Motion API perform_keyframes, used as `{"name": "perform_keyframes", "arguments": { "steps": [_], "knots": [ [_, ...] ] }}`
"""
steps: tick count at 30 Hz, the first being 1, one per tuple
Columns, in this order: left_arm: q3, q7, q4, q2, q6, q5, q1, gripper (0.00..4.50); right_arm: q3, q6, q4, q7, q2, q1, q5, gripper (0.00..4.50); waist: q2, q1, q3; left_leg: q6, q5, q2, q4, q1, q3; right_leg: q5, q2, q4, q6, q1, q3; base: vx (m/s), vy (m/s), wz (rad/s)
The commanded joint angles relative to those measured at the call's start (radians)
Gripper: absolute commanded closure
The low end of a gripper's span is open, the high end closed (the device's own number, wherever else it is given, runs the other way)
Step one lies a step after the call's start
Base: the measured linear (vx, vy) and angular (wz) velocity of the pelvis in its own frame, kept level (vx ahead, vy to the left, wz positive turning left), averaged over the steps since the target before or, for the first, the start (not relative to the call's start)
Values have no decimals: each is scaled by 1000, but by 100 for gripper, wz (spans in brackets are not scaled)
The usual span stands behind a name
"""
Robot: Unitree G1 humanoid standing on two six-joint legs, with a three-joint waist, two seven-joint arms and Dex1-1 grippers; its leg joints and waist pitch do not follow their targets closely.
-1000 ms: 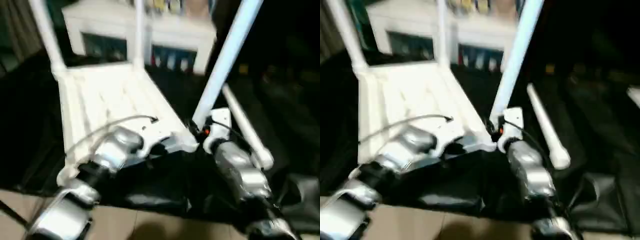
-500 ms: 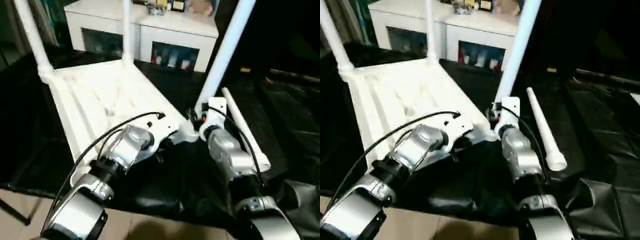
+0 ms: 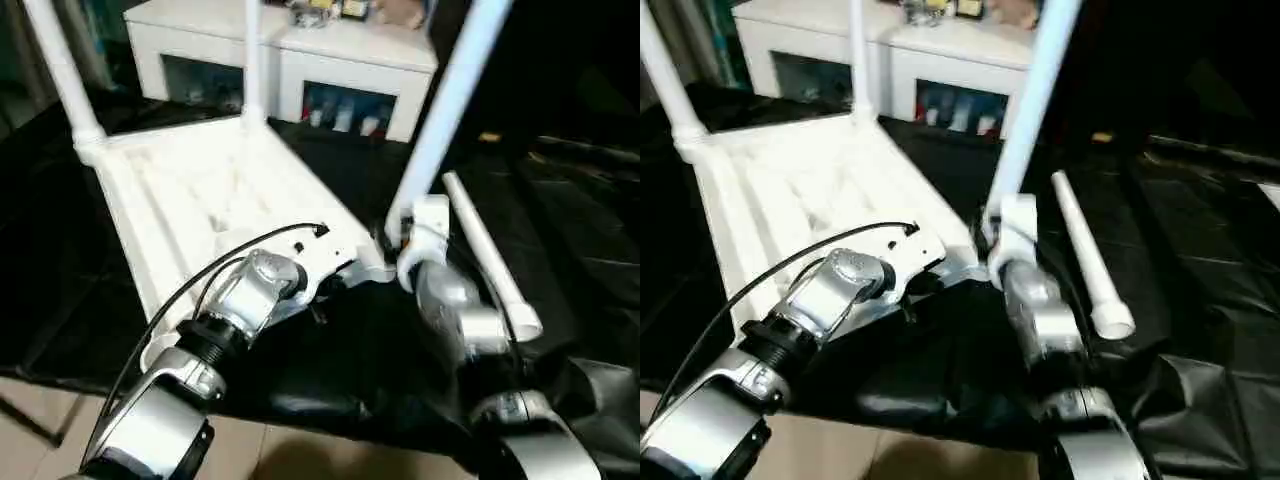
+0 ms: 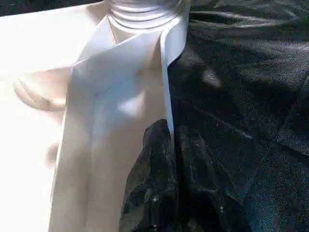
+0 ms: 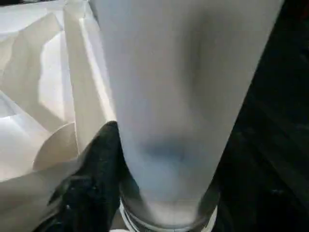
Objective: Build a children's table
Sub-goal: Pick table leg
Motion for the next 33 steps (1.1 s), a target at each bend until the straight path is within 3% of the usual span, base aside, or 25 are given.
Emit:
{"name": "perform_keyframes", "arguments": {
  "steps": [1,6,9,11,15,21,24,28,33],
  "knots": [
    [-32,-8,30,13,10,21,25,450,27,41,7,68,10,33,23,139,16,4,-27,44,-131,55,-75,-28,-9,-128,-78,-82,-166,36,70,0,0,0],
    [-28,-21,18,33,2,18,26,450,53,49,-101,162,-23,55,41,130,18,5,-34,79,-8,53,-61,-32,-5,9,-78,-65,-205,43,69,0,0,0],
    [-26,-56,9,59,-26,14,28,450,70,104,-262,312,-88,109,104,97,20,8,-33,116,37,53,-54,-36,-3,124,-71,-58,-220,47,67,0,0,0],
    [-28,-76,3,73,-43,14,34,450,78,130,-326,378,-126,139,123,84,17,7,-34,135,39,52,-52,-37,-1,138,-72,-57,-225,50,66,0,0,0],
    [-31,-107,-8,93,-73,3,45,450,92,145,-382,453,-187,176,119,70,18,8,-32,122,14,55,-51,-36,2,78,-74,-61,-235,51,66,0,0,0],
    [-34,-152,-41,119,-87,-6,62,450,100,166,-442,504,-248,215,119,70,19,8,-33,117,32,57,-48,-32,4,105,-72,-55,-253,47,66,0,0,0],
    [-32,-164,-52,127,-89,-7,67,450,70,179,-451,497,-238,215,146,70,18,9,-35,115,37,57,-47,-32,4,110,-72,-52,-262,48,66,0,0,0],
    [-31,-172,-62,132,-91,-7,73,450,72,187,-452,485,-214,216,148,107,19,8,-38,123,64,55,-43,-33,5,157,-71,-47,-273,49,66,0,0,0],
    [-34,-197,-102,135,-59,-11,85,450,83,191,-430,400,-155,216,120,148,27,11,-40,113,83,56,-42,-30,3,177,-72,-42,-282,48,65,0,0,0]
  ]
}}
